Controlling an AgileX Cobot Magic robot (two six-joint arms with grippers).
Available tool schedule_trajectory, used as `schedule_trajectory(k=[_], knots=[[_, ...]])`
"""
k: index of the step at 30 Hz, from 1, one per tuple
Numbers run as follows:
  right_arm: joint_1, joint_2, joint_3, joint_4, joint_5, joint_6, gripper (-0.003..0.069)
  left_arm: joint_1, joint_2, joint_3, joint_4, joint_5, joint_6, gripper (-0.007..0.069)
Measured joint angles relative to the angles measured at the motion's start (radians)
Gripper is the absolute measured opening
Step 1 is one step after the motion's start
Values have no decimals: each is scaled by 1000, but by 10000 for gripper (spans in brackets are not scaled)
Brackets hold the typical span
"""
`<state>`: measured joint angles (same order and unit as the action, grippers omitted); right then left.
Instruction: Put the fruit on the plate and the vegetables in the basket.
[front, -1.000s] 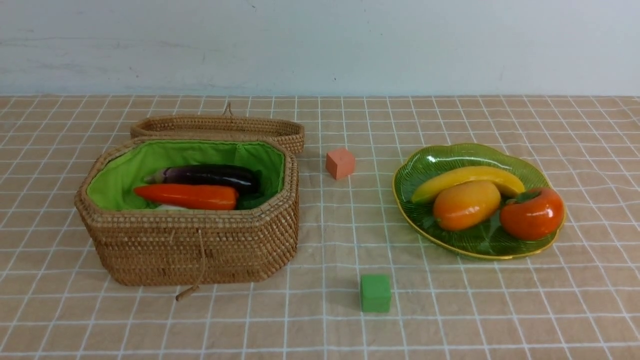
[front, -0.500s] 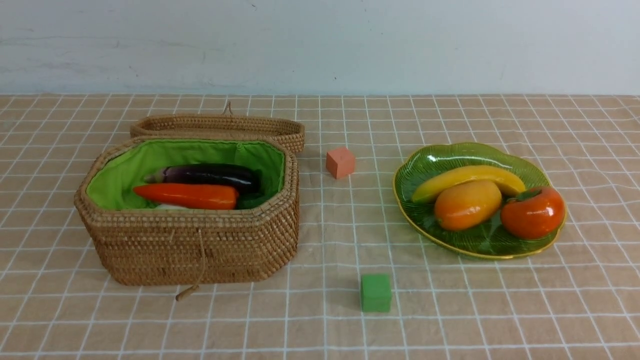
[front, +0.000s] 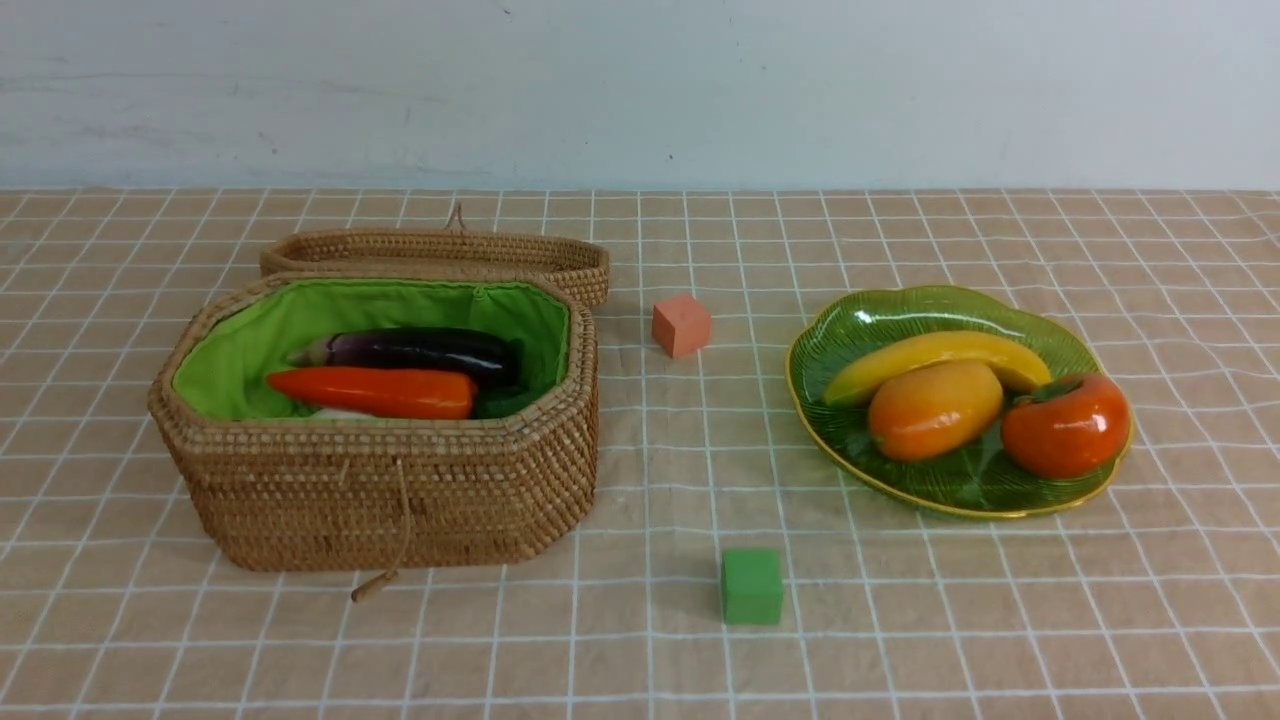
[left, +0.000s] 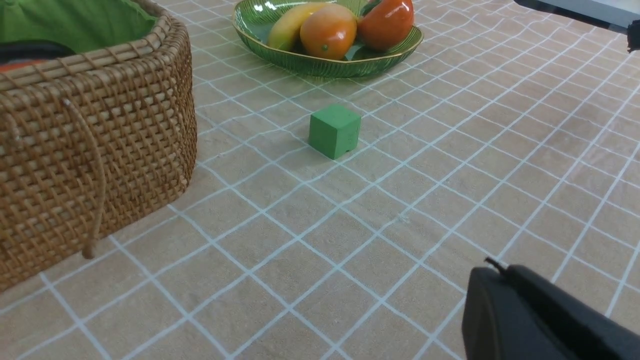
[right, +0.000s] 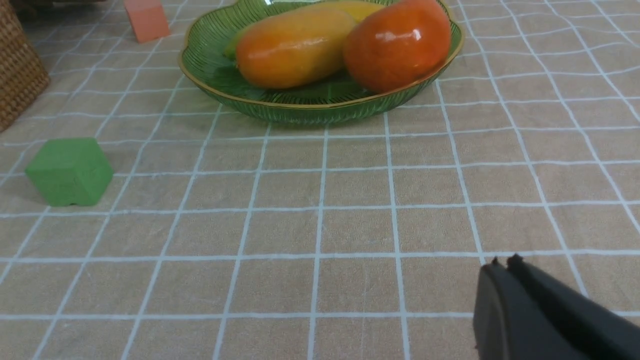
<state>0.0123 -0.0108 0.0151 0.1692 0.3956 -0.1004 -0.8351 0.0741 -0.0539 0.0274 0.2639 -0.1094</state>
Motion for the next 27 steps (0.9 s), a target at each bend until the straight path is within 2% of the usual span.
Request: schedule_trajectory(k=[2, 4, 5, 6, 7, 8, 10, 11, 13, 14, 18, 27], knots=[[0, 0, 0, 0, 0, 0, -3, 24, 0, 6, 43, -53, 0, -13], [0, 0, 0, 0, 0, 0, -2, 113, -1, 7, 66, -142, 0, -13], [0, 0, 0, 1, 0, 0, 0, 209, -10, 7, 67, -200, -1, -13], [0, 0, 0, 1, 0, 0, 0, 224, -12, 7, 66, -205, -2, -13], [0, 0, 0, 1, 0, 0, 1, 286, -21, 7, 59, -224, -1, -13], [0, 0, 0, 1, -1, 0, 3, 424, -50, 12, 19, -231, -2, -13], [0, 0, 0, 1, -1, 0, 4, 545, -77, 34, -36, -225, -2, -13], [0, 0, 0, 1, -1, 0, 4, 557, -79, 38, -42, -225, -2, -13], [0, 0, 0, 1, -1, 0, 6, 664, -83, 74, -109, -169, -3, -13], [0, 0, 0, 1, -1, 0, 6, 670, -83, 75, -113, -160, -3, -13], [0, 0, 0, 1, -2, 0, 10, 708, -83, 84, -145, 93, -8, -13], [0, 0, 0, 1, -2, 0, 17, 693, -83, 86, -176, 123, -33, -13]])
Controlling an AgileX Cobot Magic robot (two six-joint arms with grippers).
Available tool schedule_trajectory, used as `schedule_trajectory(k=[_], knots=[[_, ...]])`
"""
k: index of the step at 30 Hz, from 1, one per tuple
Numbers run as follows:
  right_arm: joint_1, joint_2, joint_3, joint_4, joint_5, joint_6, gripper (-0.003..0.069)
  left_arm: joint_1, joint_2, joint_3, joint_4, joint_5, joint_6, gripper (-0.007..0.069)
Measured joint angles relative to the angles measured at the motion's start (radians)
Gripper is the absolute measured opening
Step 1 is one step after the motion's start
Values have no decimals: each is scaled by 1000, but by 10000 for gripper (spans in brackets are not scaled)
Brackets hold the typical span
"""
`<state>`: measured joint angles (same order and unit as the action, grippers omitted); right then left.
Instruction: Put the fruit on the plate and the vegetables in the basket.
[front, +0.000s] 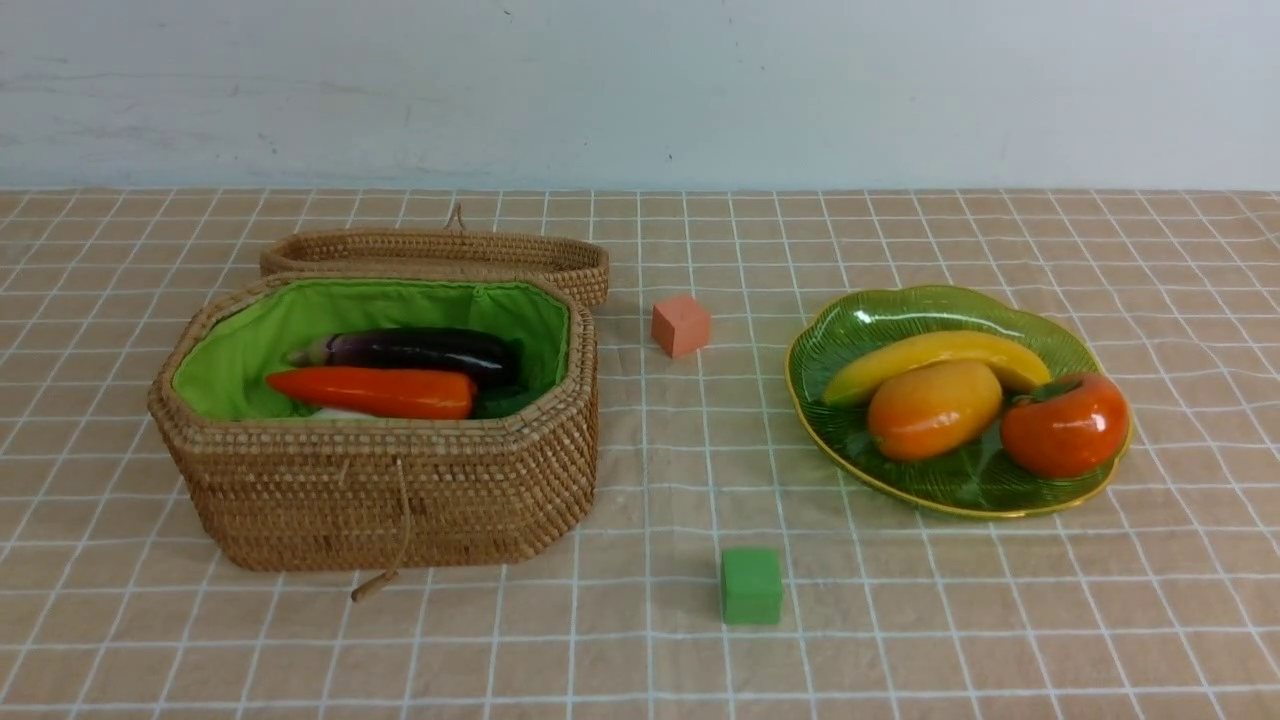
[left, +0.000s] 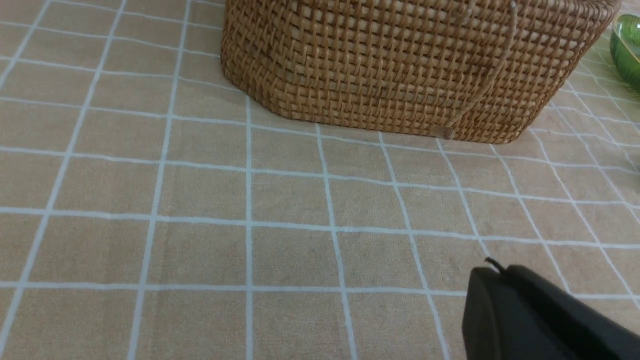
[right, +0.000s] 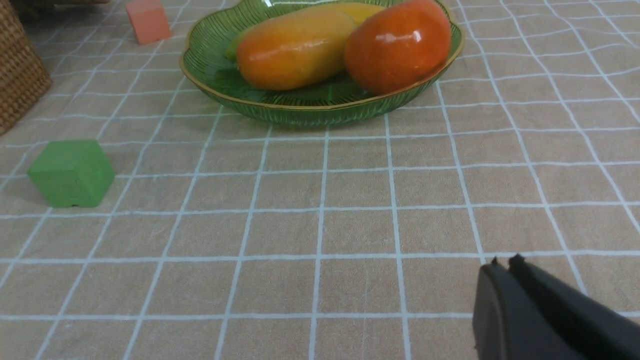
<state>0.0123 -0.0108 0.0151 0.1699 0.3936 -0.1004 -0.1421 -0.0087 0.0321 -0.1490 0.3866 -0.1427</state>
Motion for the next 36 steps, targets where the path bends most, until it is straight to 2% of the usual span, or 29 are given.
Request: schedule_trajectory(k=[36], knots=[[0, 0, 0, 0, 0, 0, 62, -2, 0, 0, -5, 1, -8, -13]])
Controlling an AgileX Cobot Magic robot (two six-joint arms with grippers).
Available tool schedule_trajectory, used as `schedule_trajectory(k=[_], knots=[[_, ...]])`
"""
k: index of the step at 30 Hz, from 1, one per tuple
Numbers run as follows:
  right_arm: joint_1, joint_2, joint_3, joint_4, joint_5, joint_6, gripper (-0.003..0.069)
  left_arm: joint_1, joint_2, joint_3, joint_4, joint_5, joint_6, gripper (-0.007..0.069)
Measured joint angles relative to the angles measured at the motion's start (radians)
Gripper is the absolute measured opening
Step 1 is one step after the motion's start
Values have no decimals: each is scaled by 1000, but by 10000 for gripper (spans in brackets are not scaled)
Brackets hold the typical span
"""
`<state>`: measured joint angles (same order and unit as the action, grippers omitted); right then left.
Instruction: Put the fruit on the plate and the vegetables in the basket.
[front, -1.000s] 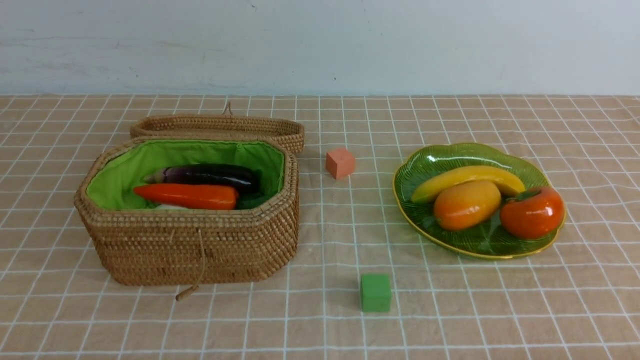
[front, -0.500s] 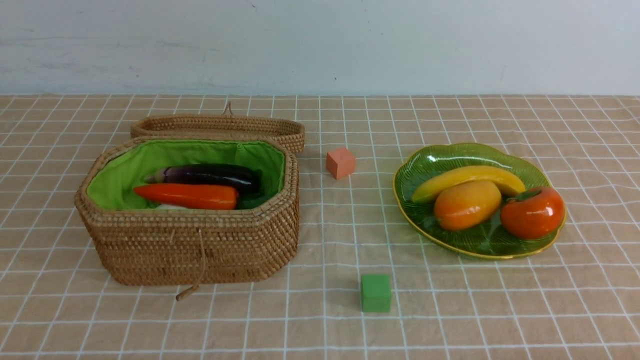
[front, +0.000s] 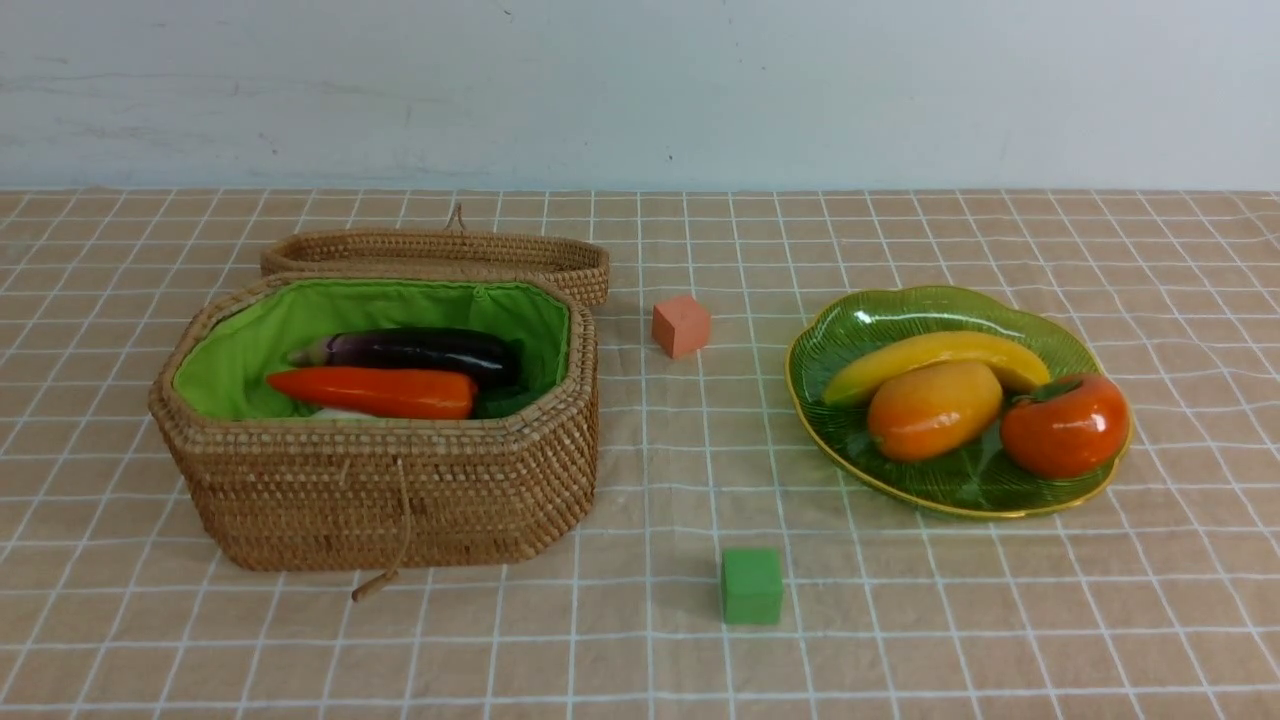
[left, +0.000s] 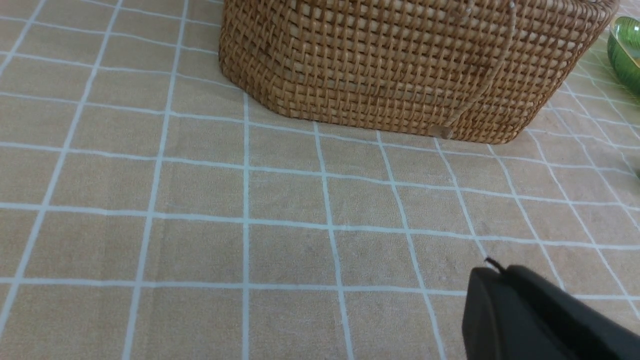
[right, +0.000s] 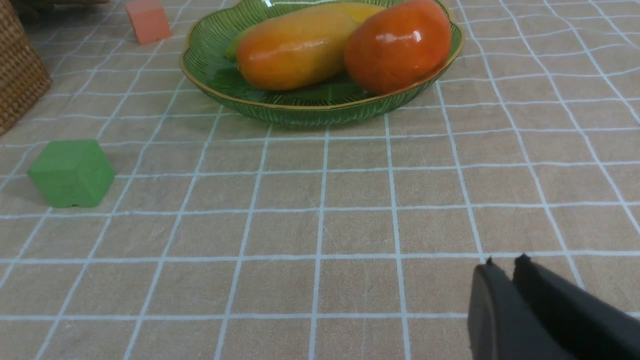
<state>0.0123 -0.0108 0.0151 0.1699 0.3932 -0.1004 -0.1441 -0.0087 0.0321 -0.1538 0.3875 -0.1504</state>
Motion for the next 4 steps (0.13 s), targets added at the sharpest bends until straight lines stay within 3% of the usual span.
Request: schedule_trajectory(k=[4], knots=[[0, 0, 0, 0, 0, 0, 67, 0, 0, 0, 0, 0, -1, -13]])
